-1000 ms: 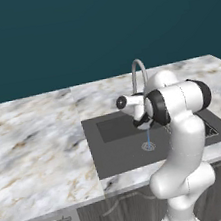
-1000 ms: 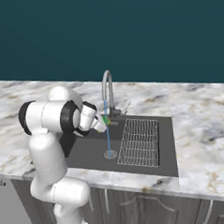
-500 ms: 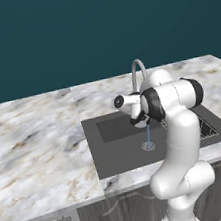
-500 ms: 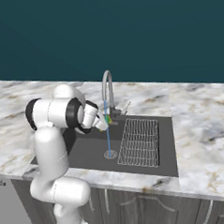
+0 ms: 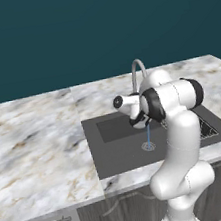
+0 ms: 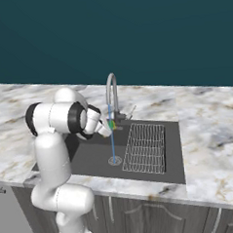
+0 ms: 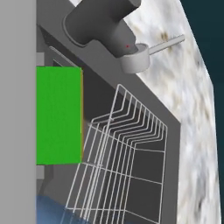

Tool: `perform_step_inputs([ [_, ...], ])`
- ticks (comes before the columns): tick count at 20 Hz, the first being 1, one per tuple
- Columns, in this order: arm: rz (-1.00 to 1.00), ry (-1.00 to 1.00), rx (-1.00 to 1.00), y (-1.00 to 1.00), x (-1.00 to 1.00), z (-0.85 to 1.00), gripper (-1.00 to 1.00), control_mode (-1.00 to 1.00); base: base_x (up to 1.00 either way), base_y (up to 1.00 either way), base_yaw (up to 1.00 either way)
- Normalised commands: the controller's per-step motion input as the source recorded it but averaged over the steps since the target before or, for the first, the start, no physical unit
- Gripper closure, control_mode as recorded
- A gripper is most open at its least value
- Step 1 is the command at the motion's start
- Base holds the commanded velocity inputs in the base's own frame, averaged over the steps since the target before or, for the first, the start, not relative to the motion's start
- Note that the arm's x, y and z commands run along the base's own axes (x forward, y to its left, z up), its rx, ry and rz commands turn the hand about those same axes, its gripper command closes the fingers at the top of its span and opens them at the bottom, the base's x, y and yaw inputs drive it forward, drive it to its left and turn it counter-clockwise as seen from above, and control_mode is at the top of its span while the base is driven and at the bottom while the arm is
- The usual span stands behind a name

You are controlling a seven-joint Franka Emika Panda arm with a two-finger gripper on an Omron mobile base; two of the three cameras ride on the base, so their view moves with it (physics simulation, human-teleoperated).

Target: Soak the sponge with water for a few seconds and then drop it inside the sink.

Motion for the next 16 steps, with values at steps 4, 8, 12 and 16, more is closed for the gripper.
perform_step_inputs([
  [4,-0.04,0.00,0.00,-0.01,-0.24,0.00,1.00,-1.00,0.00,0.00,0.00],
  [8,-0.03,0.00,0.00,-0.10,-0.11,0.00,1.00,-1.00,0.00,0.00,0.00],
  [12,-0.02,0.00,0.00,-0.15,-0.08,0.00,1.00,-1.00,0.00,0.00,0.00],
  [16,-0.01,0.00,0.00,-0.04,-0.16,0.00,1.00,-1.00,0.00,0.00,0.00],
])
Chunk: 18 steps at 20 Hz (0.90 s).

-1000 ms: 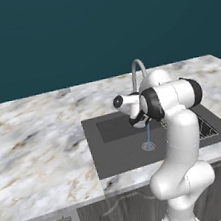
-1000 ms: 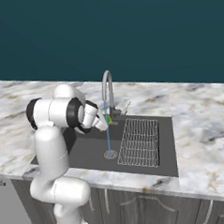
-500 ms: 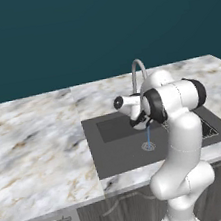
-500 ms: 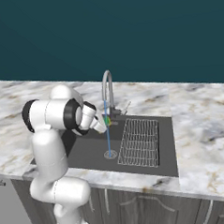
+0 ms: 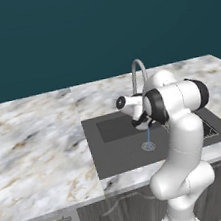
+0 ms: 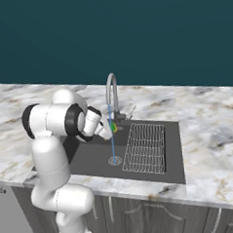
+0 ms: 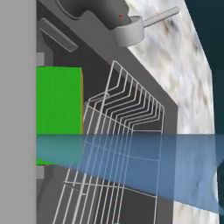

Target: Soak the sponge with water for a few seconds and then drop it inside the sink.

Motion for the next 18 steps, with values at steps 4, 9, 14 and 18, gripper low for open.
perform_step_inputs([
  [4,0.00,0.00,0.00,0.01,-0.17,0.00,1.00,-1.00,0.00,0.00,0.00],
  [9,0.00,0.00,0.00,0.04,-0.15,0.00,1.00,-1.00,0.00,0.00,0.00],
  [14,0.00,0.00,0.00,0.01,-0.10,0.00,1.00,-1.00,0.00,0.00,0.00],
  [18,0.00,0.00,0.00,0.00,0.00,0.00,1.00,-1.00,0.00,0.00,0.00],
])
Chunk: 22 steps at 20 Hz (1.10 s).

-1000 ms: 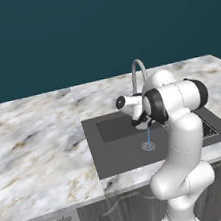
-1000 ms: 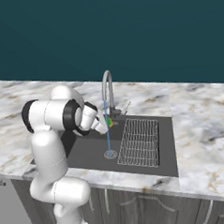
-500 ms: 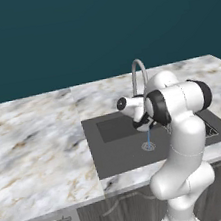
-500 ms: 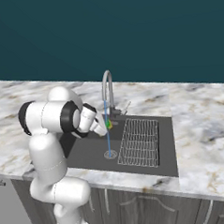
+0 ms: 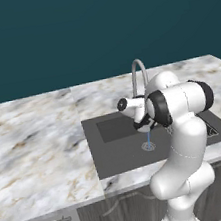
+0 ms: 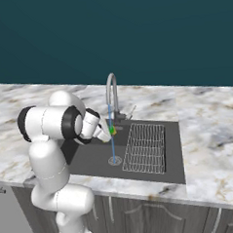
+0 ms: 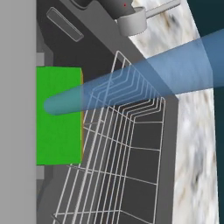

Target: Soak the sponge with water for a few seconds and then drop it inside the sink.

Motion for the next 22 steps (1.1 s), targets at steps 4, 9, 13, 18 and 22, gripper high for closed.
perform_step_inputs([
  [4,0.00,0.00,0.00,0.00,0.00,0.00,1.00,-1.00,0.00,0.00,0.00],
  [9,0.00,0.00,0.00,0.00,0.00,0.00,1.00,-1.00,0.00,0.00,0.00],
  [13,0.00,0.00,0.00,0.17,0.00,0.00,1.00,-1.00,0.00,0.00,0.00],
  [18,0.06,0.01,0.00,0.46,0.00,0.00,1.00,-1.00,0.00,0.00,0.00],
  [22,0.21,0.16,0.02,0.45,-0.01,0.00,1.00,-1.00,0.00,0.00,0.00],
])
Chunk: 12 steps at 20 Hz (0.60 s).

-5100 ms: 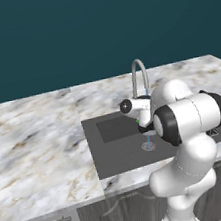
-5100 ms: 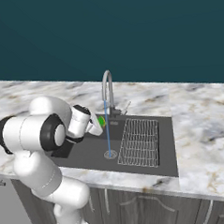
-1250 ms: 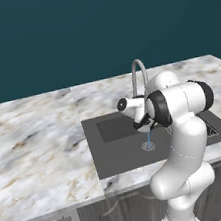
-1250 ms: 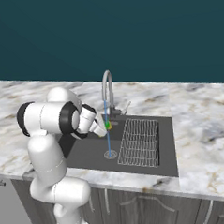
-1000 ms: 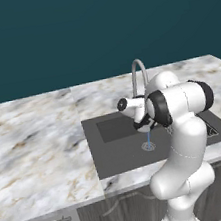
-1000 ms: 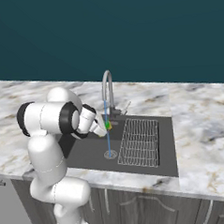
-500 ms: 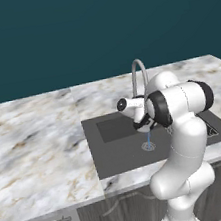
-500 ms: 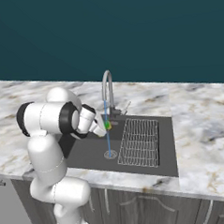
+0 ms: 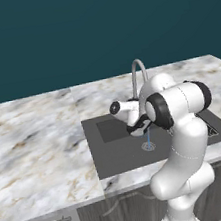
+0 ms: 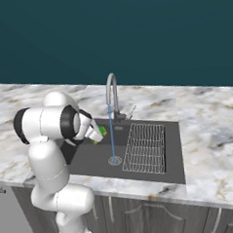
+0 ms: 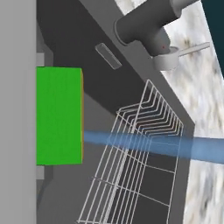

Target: Soak the sponge with water for a few seconds and then drop it inside the sink.

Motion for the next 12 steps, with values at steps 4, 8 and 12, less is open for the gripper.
perform_step_inputs([
  [4,0.32,0.26,0.04,0.27,-0.02,0.01,1.00,-1.00,0.00,0.00,0.00],
  [8,0.34,0.30,0.04,0.02,0.00,0.00,1.00,-1.00,0.00,0.00,0.00],
  [12,0.26,0.17,0.00,0.00,0.00,0.11,1.00,-1.00,0.00,0.00,0.00],
])
